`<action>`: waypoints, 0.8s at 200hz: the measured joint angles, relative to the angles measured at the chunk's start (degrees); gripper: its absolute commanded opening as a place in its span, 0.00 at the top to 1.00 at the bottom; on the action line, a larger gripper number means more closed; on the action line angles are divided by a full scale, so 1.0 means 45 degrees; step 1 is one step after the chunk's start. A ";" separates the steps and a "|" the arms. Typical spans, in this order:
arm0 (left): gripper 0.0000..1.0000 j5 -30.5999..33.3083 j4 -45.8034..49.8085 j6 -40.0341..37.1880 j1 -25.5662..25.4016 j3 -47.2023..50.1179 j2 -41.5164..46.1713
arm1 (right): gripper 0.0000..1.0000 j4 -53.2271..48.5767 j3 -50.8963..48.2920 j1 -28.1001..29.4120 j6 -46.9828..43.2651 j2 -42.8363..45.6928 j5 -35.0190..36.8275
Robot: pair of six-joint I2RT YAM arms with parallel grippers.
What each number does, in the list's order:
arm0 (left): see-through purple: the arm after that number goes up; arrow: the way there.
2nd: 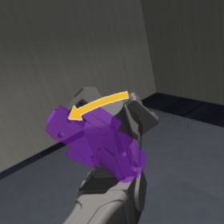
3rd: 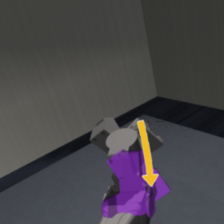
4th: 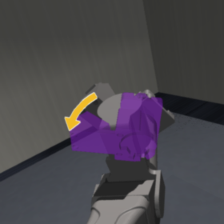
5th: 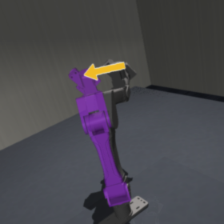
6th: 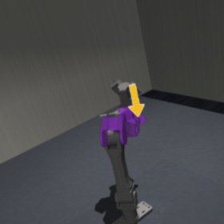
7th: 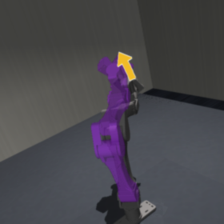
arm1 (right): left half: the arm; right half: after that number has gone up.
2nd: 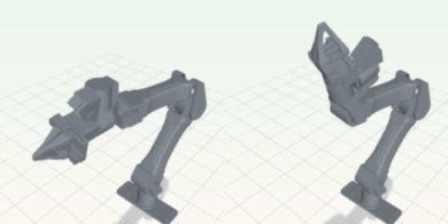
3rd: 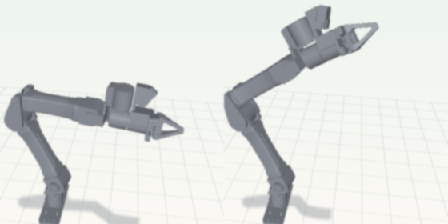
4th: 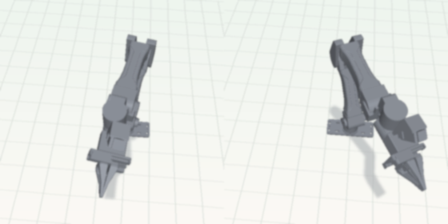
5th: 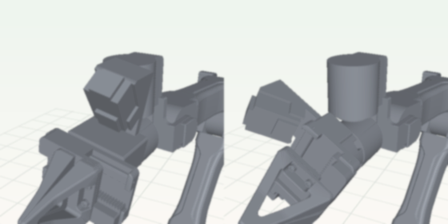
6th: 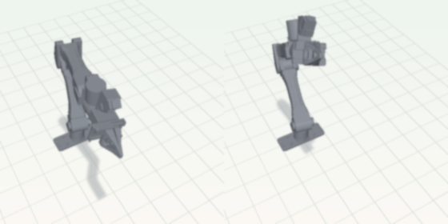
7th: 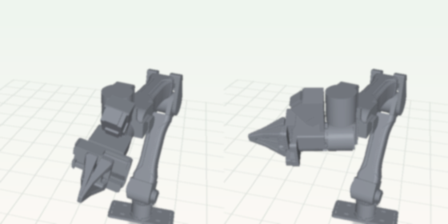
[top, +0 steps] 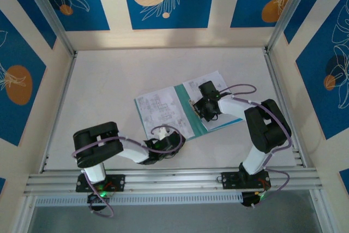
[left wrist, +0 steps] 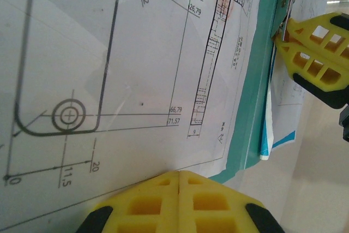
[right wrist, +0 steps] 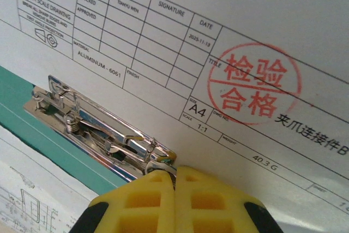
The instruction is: Put the files into the folder
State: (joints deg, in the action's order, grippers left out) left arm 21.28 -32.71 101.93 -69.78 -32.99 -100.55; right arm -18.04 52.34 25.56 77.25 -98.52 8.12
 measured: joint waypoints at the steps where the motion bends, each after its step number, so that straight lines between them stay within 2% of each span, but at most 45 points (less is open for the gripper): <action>1: 1.00 0.0000 -0.0005 0.0000 0.0005 0.0000 0.0000 | 1.00 -0.0029 0.0019 0.0010 0.0024 -0.0010 0.0005; 139: 1.00 -0.0384 -0.0199 -0.0306 0.0223 0.0063 0.0000 | 1.00 -0.0831 0.0661 0.0549 0.0209 -0.0287 0.0835; 160: 1.00 -0.0389 -0.0170 -0.0311 0.0228 0.0073 0.0029 | 0.87 -0.1103 0.0928 0.0573 -0.0228 -0.0170 0.0831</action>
State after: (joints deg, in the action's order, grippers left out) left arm 19.53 -33.47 100.53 -68.75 -32.67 -100.42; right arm -23.00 56.51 28.14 76.23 -99.29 11.86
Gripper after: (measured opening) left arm 0.037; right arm 0.071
